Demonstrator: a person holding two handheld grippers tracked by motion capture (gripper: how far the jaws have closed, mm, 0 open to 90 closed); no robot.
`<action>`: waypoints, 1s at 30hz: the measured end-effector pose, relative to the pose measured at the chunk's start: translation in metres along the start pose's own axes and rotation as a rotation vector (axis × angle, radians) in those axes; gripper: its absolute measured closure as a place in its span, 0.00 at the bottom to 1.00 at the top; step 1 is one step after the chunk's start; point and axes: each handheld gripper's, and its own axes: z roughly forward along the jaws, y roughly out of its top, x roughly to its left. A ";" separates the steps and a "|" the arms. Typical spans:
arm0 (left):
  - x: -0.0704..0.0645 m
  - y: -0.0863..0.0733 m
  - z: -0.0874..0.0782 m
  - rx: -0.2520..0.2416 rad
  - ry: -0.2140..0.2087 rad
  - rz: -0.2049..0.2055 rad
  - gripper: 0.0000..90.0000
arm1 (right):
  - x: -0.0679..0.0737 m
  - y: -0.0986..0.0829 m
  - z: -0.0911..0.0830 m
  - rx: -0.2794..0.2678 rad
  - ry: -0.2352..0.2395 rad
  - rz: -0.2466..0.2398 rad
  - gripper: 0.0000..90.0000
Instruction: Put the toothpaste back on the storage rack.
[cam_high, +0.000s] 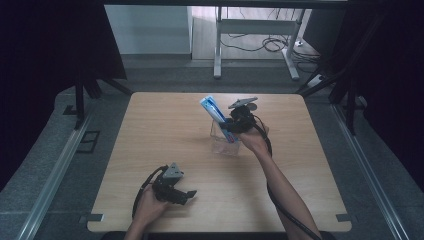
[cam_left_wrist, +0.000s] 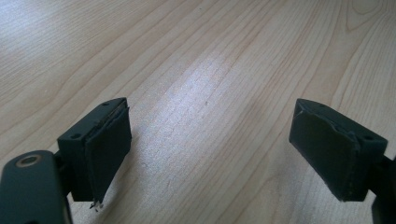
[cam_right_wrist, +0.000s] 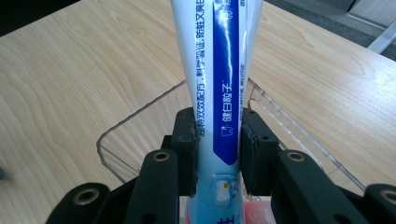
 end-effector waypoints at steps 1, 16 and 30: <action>0.000 0.000 0.000 0.000 0.000 0.000 0.15 | 0.000 0.000 0.000 0.000 0.000 0.000 0.78; -0.001 0.000 0.001 0.009 0.002 0.005 0.15 | 0.002 -0.004 -0.005 0.072 0.021 -0.012 0.76; -0.002 0.001 0.003 0.016 0.002 0.010 0.15 | -0.001 -0.016 -0.009 0.038 0.044 0.011 0.66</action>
